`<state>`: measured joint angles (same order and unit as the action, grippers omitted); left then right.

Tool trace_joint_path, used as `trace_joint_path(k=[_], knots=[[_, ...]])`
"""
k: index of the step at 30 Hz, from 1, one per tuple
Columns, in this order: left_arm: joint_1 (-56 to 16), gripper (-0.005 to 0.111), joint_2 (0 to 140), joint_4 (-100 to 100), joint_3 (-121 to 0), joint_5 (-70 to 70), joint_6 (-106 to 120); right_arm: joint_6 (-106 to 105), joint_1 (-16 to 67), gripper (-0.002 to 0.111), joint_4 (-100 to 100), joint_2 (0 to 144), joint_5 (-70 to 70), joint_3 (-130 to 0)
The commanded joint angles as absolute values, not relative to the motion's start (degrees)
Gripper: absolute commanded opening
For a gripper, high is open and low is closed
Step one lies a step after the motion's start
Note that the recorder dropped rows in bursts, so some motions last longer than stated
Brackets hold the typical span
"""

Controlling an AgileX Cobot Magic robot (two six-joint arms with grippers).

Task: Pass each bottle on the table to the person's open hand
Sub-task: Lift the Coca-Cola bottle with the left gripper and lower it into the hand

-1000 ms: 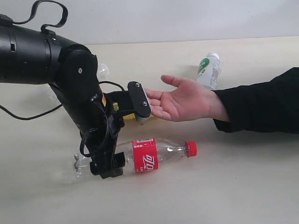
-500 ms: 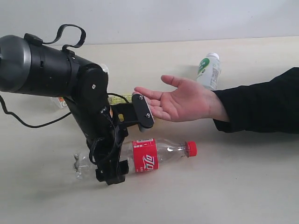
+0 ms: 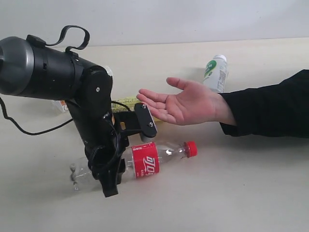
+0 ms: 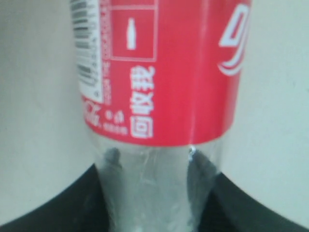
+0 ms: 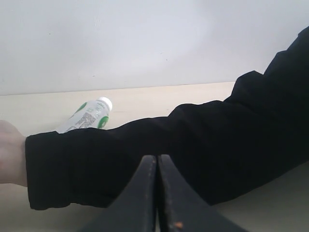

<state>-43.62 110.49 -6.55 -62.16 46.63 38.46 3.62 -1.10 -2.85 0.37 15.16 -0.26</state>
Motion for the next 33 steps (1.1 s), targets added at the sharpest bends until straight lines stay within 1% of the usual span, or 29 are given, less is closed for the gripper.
trace_joint_path(k=[1, 5, 12, 15, 19, 20, 22, 27, 30, 33], knots=[[-44.18, 0.003, 110.41, -6.89, -62.19, 54.83, 38.78, 3.71, -1.37, 0.0, -2.95, 0.0, 14.54, 0.0], [-46.88, 0.003, 109.76, -6.89, -62.19, 57.47, 38.78, 3.71, -1.37, 0.0, -2.95, 0.0, 14.54, 0.0], [-55.71, 0.002, 104.79, -5.75, -62.57, 57.12, 38.48, 3.71, -1.37, 0.0, -2.95, 0.0, 14.54, 0.0], [-57.25, 0.002, 101.72, -5.75, -64.12, 56.44, 33.27, 3.71, -1.37, 0.0, -2.95, 0.0, 14.54, 0.0], [-57.11, 0.002, 98.16, -5.75, -71.75, 52.66, 5.11, 3.71, -1.37, 0.0, -2.95, 0.0, 14.54, 0.0], [-57.11, 0.002, 98.05, -5.75, -74.7, 51.4, -5.13, 3.71, -1.37, 0.0, -2.95, 0.0, 14.54, 0.0], [-57.11, 0.002, 98.05, -5.75, -78.66, 49.26, -16.25, 3.71, -1.37, 0.0, -2.95, 0.0, 14.54, 0.0], [-55.14, 0.002, 99.76, -5.75, -86.38, 43.79, -34.47, 3.71, -1.37, 0.0, -2.95, 0.0, 14.54, 0.0], [-51.86, 0.002, 103.14, -6.62, -89.52, 43.74, -39.81, 3.71, -1.37, 0.0, -2.95, 0.0, 14.54, 0.0], [-49.5, 0.002, 106.99, -10.21, -90.01, 43.62, -42.45, 3.71, -1.37, 0.0, -2.95, 0.0, 14.54, 0.0]])
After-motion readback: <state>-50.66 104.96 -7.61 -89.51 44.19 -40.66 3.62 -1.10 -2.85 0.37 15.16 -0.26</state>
